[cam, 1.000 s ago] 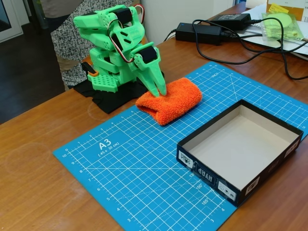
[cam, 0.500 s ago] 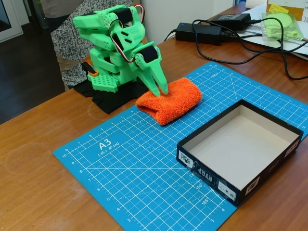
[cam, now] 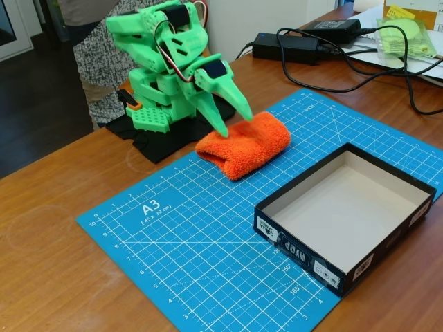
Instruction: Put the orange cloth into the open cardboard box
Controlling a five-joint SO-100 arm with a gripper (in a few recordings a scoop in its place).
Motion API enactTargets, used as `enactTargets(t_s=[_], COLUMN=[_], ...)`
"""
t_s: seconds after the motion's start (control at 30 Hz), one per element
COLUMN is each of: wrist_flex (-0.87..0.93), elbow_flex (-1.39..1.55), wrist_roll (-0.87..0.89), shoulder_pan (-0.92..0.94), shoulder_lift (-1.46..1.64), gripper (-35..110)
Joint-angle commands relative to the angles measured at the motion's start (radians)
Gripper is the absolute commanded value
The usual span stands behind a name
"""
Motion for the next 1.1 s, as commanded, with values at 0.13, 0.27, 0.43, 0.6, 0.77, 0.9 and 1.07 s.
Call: enactTargets(t_s=[0.13, 0.27, 0.43, 0.6, 0.77, 0.9, 1.07], wrist_flex=[-0.224, -0.225, -0.219, -0.221, -0.135, -0.046, 0.041], elbow_flex=[-0.109, -0.218, -0.278, -0.285, -0.339, -0.356, -0.469], wrist_roll=[-0.057, -0.163, -0.179, -0.152, -0.115, -0.098, -0.008], shoulder_pan=[0.028, 0.031, -0.012, -0.003, 0.083, 0.086, 0.017], shoulder_lift=[-0.589, -0.871, -1.003, -0.983, -0.772, -0.500, -0.442], gripper=[38, 36, 20, 0, 0, 0, 0])
